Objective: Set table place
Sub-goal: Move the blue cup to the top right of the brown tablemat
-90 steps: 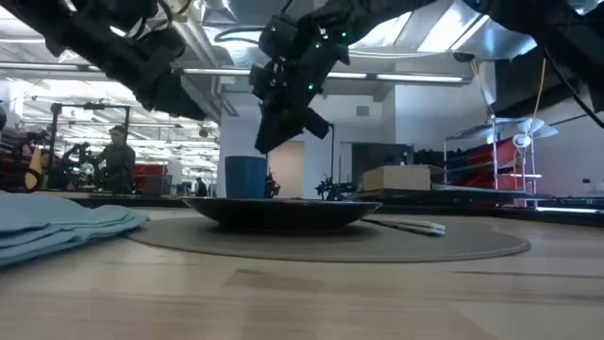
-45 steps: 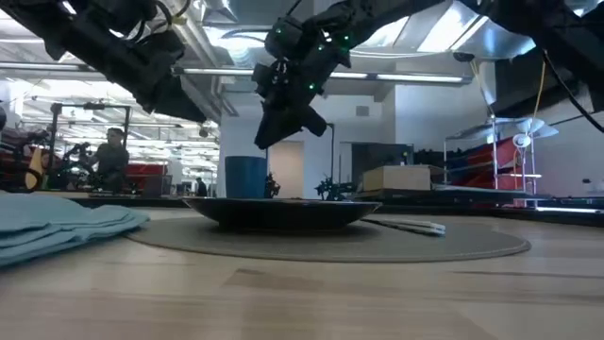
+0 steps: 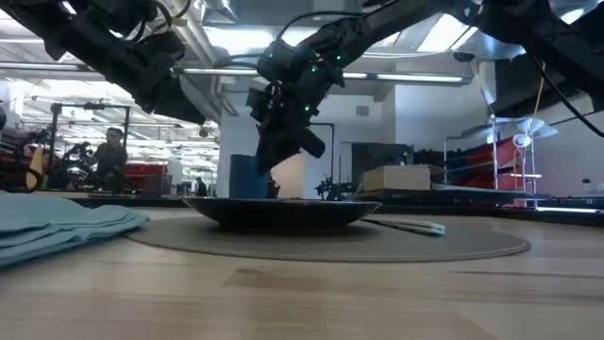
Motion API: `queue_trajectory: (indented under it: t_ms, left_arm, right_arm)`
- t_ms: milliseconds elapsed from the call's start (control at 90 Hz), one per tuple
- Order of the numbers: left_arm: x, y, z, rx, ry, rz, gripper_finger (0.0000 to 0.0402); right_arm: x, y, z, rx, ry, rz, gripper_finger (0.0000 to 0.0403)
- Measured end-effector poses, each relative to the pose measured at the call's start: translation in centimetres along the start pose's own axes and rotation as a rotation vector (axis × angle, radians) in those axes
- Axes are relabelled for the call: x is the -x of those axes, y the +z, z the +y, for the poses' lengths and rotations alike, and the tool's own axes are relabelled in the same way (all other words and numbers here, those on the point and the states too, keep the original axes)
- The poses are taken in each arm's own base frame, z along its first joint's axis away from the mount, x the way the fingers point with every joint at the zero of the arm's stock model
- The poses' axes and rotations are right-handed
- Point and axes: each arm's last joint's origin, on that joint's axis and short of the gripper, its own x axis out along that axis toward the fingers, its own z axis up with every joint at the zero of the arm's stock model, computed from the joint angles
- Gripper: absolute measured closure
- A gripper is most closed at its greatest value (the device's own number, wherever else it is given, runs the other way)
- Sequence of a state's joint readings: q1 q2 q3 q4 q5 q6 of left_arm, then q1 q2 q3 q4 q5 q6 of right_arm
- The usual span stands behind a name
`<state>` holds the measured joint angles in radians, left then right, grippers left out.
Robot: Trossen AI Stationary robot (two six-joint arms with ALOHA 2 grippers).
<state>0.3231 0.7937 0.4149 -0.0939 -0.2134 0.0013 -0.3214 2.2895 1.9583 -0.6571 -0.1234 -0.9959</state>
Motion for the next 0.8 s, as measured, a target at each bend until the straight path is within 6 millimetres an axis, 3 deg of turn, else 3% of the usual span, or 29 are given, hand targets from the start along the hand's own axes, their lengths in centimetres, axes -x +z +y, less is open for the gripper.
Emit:
queue_trajectory:
  t_ms: [156, 344, 800]
  left_arm:
    - [0.0, 0.0, 0.0, 0.001, 0.000, 0.001, 0.0401]
    - [0.0, -0.3, 0.0, 0.016, -0.001, 0.026, 0.0401]
    - [0.1, -2.4, -0.2, 0.074, -0.015, -0.038, 0.0401]
  right_arm:
    - [0.6, 0.0, 0.1, 0.047, 0.006, 0.022, 0.0392]
    - [2.3, -0.4, 0.3, 0.029, 0.053, 0.078, 0.0399]
    - [12.4, -1.2, 1.5, -0.107, 0.198, 0.164, 0.0402]
